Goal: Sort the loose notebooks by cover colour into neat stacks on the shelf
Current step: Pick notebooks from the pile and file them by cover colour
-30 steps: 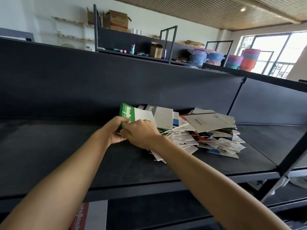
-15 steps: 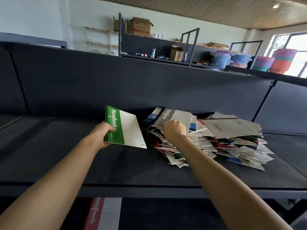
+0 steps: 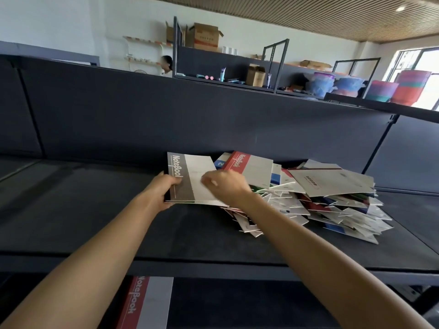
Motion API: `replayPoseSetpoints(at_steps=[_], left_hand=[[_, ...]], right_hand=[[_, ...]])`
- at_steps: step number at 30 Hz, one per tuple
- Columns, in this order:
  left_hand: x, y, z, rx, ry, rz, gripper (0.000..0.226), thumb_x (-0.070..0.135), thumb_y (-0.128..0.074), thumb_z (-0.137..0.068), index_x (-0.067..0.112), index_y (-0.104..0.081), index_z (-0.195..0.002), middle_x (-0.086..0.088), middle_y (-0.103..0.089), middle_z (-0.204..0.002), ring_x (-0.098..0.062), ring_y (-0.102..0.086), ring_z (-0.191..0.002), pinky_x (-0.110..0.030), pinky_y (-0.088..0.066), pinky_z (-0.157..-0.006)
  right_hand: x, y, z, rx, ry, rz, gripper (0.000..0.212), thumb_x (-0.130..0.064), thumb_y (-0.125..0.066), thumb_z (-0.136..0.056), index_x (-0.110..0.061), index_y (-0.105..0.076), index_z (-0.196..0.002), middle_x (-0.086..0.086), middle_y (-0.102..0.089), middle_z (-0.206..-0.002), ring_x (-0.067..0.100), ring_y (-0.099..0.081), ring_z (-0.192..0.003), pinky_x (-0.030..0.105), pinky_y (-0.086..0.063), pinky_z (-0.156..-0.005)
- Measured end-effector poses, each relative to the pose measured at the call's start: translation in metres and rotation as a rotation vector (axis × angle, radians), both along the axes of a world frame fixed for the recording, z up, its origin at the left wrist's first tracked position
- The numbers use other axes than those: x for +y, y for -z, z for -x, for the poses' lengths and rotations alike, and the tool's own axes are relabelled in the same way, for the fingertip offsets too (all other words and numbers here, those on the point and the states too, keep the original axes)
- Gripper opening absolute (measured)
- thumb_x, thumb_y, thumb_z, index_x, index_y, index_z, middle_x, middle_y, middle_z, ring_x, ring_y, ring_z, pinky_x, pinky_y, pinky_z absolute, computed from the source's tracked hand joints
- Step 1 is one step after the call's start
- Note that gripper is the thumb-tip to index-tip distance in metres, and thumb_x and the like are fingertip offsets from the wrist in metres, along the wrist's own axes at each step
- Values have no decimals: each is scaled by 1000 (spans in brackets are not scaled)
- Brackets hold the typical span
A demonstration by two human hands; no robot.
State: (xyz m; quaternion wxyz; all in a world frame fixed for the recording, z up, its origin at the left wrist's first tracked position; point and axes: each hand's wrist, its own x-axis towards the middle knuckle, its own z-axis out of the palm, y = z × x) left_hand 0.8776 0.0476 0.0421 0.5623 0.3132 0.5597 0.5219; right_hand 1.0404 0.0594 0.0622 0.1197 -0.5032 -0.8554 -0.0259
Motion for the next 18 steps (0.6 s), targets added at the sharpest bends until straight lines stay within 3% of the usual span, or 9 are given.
replayPoseSetpoints(at_steps=[2,4,7,10,12,15,18], left_hand=[[-3,-2,2,33,-6,9,29,8,-50,-95,16,-48,-122,-9,-59,-105,-18,-57,-77,-30,-45,-58],[-5,-1,5,56,-13,11,32,8,-51,-94,16,-46,-126,-9,-59,-102,-19,-56,-77,-30,-45,-57],[-7,4,11,92,-41,12,39,8,-51,-94,18,-43,-131,-7,-59,-100,-19,-55,-77,-31,-43,-56],[-9,6,13,96,-75,5,45,5,-49,-94,18,-39,-136,-6,-57,-97,-19,-54,-74,-31,-41,-54],[-11,6,13,91,-77,1,47,6,-48,-94,19,-37,-137,-7,-56,-98,-19,-54,-74,-31,-42,-54],[-12,6,8,82,-71,-10,42,14,-49,-97,20,-38,-137,-8,-58,-104,-18,-55,-75,-30,-43,-55],[-13,4,-1,11,-72,-12,32,34,-47,-98,21,-46,-128,-2,-59,-89,-16,-58,-74,-29,-45,-52]], right_hand=[[21,0,-20,11,192,9,37,-32,-40,-99,-18,-45,-133,6,-50,-137,26,-47,-124,44,-38,-101],[32,5,-36,-59,336,65,40,-34,-40,-99,-14,-43,-133,11,-49,-135,29,-48,-122,50,-36,-100],[30,11,-42,-138,399,16,30,-26,-39,-100,-9,-57,-118,13,-61,-117,29,-60,-104,39,-45,-88],[22,9,-39,-206,394,-97,27,-11,-42,-97,-7,-57,-120,12,-63,-115,29,-62,-105,34,-49,-83],[19,6,-37,-191,412,-125,29,-11,-41,-98,-6,-52,-124,13,-63,-116,30,-62,-105,34,-50,-80],[8,2,-26,-170,324,-194,32,-7,-36,-97,-7,-46,-128,14,-63,-116,33,-62,-105,35,-48,-77],[-13,8,-5,-218,39,-230,31,-7,-40,-95,-10,-49,-125,12,-63,-116,33,-61,-101,35,-44,-74]])
